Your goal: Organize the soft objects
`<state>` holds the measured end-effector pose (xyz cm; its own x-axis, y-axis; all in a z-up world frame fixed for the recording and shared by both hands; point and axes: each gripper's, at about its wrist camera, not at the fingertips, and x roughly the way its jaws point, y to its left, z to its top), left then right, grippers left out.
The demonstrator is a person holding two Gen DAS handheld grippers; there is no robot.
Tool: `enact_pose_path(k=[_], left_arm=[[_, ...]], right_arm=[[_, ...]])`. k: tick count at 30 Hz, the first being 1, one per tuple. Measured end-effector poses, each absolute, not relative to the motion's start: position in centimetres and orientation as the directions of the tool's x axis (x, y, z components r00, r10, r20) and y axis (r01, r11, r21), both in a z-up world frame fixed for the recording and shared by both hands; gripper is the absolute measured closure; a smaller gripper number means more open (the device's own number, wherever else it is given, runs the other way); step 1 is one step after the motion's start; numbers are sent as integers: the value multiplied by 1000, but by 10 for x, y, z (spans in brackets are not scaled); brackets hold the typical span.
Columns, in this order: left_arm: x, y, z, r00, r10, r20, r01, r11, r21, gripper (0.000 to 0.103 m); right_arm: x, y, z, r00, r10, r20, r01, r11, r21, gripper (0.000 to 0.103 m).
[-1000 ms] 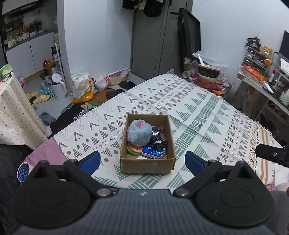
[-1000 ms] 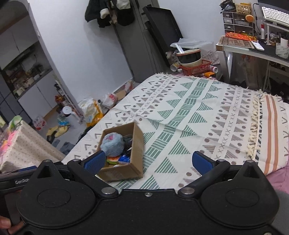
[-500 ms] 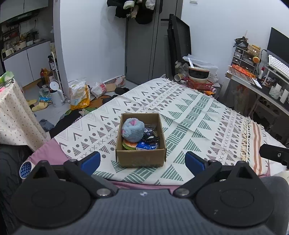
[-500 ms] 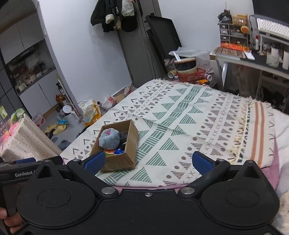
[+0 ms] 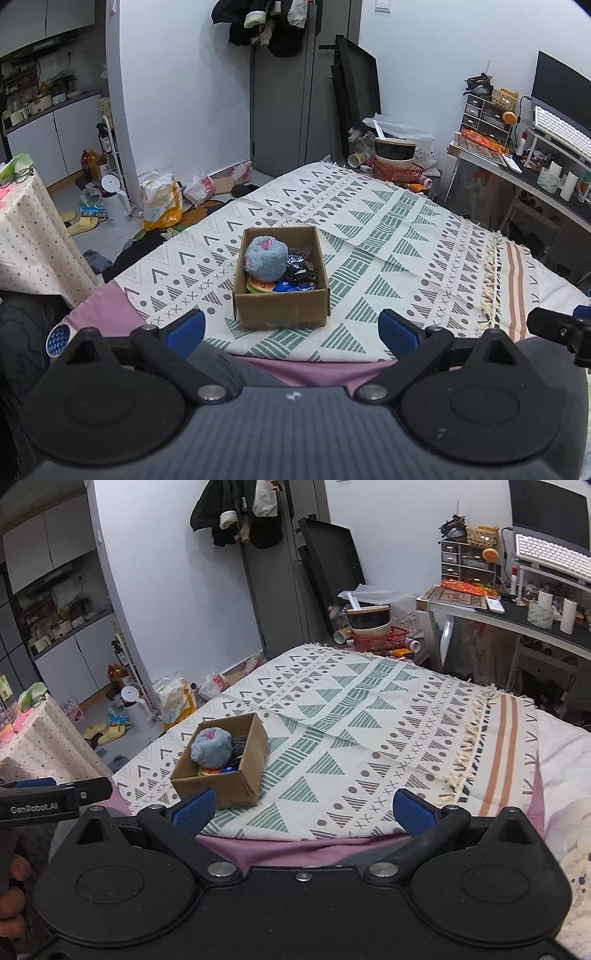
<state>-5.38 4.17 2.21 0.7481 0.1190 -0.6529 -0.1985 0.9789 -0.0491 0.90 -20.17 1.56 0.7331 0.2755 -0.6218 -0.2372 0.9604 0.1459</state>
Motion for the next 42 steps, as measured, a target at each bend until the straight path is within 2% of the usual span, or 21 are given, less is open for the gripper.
enact_pose_path(k=[9, 42], left_arm=[[-67, 29, 29, 766, 117, -632, -182, 982, -39, 4], [-95, 9, 42, 801, 137, -582, -178, 984, -14, 4]], right_arm=[[-4, -216, 21, 761, 229, -607, -209, 972, 105, 0], [-30, -226, 33, 796, 233, -559, -225, 971, 84, 0]])
